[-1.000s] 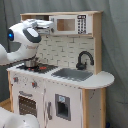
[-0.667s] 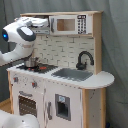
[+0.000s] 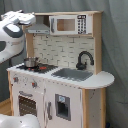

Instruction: Play with the kitchen

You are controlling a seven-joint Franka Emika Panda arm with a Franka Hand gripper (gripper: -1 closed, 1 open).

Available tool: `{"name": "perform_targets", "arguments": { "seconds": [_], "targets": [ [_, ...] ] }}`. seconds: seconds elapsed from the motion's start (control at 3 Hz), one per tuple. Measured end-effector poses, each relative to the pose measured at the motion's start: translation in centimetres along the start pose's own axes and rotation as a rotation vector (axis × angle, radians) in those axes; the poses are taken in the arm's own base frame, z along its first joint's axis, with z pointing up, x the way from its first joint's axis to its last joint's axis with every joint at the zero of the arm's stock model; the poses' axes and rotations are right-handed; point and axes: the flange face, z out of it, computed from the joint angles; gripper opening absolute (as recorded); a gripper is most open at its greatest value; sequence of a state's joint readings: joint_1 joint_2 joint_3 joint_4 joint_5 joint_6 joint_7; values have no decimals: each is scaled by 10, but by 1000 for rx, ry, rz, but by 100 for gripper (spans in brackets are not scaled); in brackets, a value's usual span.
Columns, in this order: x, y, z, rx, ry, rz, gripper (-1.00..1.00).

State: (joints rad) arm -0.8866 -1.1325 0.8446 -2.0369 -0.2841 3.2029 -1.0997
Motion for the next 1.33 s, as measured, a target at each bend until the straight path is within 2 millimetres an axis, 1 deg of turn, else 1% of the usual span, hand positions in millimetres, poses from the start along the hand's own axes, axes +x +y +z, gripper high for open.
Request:
{"name": "perform_targets", "arguments": {
  "seconds": [0.33, 0.67, 1.0, 1.33],
  "targets": [
    [15, 26, -12, -42, -26, 40, 100],
    [36, 47, -21, -76, -51, 85, 100],
    [59, 61, -23, -104, -77, 137, 100],
    [74, 67, -22, -120, -99, 182, 100]
  ]
}}
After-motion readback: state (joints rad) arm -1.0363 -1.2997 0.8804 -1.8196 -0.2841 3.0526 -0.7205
